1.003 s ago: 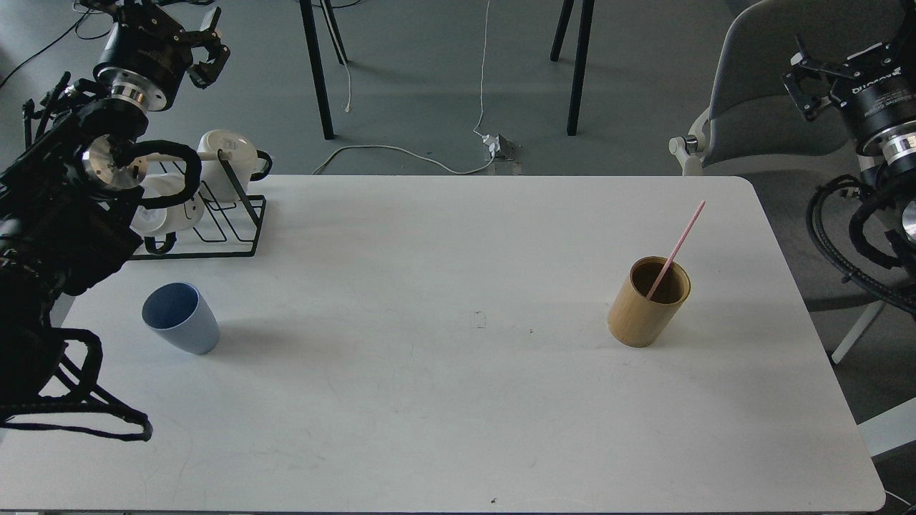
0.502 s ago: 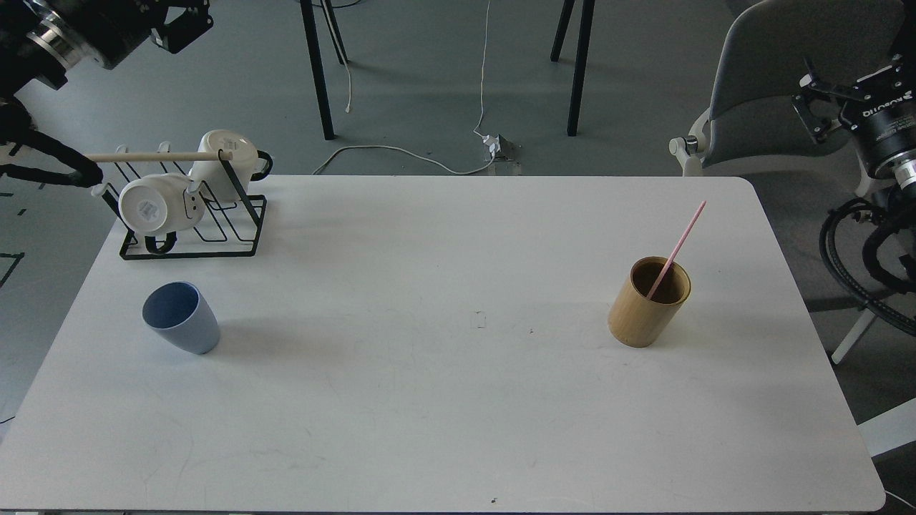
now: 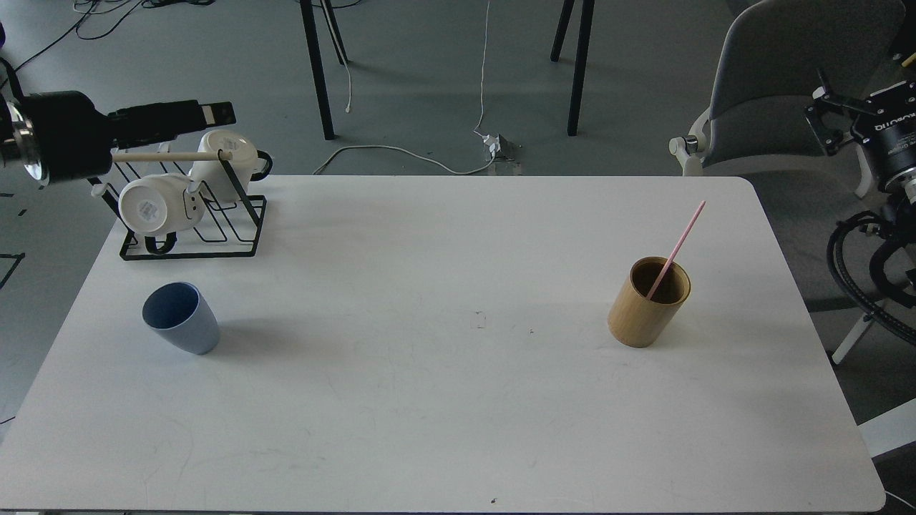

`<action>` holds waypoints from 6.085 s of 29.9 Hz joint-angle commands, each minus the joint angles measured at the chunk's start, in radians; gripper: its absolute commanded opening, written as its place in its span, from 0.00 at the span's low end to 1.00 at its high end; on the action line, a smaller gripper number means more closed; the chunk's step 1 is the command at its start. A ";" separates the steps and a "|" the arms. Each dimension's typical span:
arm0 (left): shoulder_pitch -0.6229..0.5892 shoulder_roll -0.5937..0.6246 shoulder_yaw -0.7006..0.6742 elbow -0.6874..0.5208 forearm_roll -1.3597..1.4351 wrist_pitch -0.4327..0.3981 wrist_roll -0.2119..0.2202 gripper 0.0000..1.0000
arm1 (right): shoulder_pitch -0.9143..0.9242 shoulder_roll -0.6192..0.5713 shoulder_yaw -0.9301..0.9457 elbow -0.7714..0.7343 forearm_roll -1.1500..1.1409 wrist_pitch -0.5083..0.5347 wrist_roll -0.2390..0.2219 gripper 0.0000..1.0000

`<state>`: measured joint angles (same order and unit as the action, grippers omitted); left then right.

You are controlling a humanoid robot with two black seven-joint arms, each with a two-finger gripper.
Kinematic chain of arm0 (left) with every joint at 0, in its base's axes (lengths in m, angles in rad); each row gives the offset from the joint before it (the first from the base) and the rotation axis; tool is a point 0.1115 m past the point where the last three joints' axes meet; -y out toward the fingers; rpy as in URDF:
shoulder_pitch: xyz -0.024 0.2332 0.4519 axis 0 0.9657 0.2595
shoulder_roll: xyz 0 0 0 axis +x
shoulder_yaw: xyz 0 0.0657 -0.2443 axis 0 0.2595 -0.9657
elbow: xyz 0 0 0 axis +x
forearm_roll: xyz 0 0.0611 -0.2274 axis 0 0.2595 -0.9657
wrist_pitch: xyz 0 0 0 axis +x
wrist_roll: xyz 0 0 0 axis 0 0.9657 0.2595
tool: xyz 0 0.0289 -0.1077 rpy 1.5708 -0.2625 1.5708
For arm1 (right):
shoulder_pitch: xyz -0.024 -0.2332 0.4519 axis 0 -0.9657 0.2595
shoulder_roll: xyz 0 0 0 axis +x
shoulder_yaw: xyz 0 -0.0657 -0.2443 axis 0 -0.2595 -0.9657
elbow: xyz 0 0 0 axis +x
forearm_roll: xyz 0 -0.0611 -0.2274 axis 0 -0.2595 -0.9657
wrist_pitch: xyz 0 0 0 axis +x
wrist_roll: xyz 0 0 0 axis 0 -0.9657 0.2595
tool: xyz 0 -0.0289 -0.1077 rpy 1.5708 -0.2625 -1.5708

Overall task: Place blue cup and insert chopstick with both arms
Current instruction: 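Reach the left gripper to the blue cup and grasp it, then lift the blue cup with the left gripper and set it mid-table, then open the left gripper and withdraw the left arm toward the rack, then reach the right gripper to the pink stick in the tan cup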

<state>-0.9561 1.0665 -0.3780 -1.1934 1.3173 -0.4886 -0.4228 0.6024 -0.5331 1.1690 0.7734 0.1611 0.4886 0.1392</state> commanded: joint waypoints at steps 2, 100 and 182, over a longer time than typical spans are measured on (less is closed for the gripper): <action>0.085 0.010 0.068 0.008 0.144 0.033 -0.001 0.88 | 0.000 0.010 0.000 0.000 0.000 0.000 0.000 0.99; -0.171 -0.948 0.363 0.334 0.704 0.000 0.078 0.22 | 0.102 -0.033 -0.002 0.010 0.000 -0.030 0.002 0.99; -0.018 -0.750 -0.246 0.845 -1.471 0.000 0.065 0.99 | 0.048 -0.191 -0.669 0.463 -1.724 -0.366 -0.104 0.00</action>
<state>-0.9735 0.3129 -0.6223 -0.3479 -0.1535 -0.4887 -0.3575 0.6476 -0.7070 0.4965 1.2082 -1.5620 0.1234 0.0345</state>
